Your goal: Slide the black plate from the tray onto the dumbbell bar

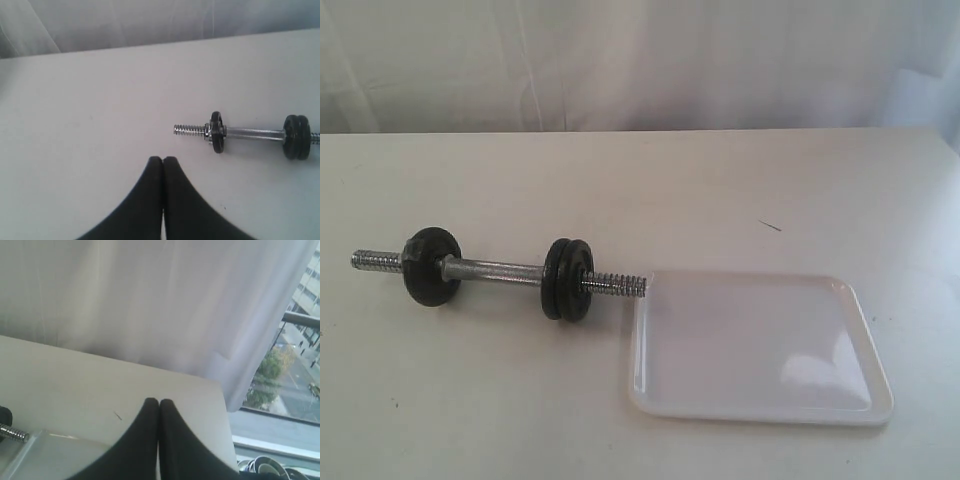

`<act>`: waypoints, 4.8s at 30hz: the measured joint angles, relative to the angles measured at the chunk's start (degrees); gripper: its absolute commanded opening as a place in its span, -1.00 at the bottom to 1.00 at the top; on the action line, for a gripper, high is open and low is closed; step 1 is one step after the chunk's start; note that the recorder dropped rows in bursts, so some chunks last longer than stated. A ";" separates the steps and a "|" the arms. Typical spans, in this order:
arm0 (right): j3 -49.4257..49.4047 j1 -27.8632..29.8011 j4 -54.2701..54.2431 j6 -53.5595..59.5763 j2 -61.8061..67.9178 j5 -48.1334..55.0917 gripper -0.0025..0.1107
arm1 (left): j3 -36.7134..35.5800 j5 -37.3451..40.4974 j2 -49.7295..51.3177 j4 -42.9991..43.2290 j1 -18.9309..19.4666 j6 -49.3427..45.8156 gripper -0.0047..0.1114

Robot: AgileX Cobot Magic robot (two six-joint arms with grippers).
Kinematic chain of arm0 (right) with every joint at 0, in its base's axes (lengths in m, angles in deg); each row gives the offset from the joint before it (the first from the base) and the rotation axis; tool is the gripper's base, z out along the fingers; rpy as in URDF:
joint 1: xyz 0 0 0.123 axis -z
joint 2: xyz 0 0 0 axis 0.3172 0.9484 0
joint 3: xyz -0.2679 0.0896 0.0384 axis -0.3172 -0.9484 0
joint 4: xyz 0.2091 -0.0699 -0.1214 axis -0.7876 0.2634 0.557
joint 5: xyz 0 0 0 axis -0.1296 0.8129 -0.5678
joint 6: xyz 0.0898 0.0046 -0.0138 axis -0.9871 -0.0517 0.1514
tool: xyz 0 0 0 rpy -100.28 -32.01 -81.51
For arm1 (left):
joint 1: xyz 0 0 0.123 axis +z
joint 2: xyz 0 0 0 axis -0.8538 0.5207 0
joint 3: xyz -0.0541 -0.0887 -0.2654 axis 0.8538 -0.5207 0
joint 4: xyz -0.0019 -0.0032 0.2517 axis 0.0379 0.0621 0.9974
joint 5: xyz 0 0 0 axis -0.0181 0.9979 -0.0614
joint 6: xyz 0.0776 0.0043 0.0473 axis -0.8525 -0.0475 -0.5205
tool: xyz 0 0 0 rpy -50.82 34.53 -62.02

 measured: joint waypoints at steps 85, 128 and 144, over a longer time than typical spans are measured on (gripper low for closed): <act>-80.50 -2.16 2.48 -3.89 -27.06 -55.86 -0.96 | -76.48 -54.39 -31.18 -0.22 -0.11 8.15 -0.92; -80.50 -2.16 2.48 -4.01 -27.06 -55.86 -0.96 | -76.48 -54.14 -31.18 -0.22 -0.11 8.15 -0.92; -80.50 -2.16 2.48 -4.01 -27.06 -55.43 -0.96 | -76.48 -54.04 -31.18 -0.22 -0.11 8.15 -0.92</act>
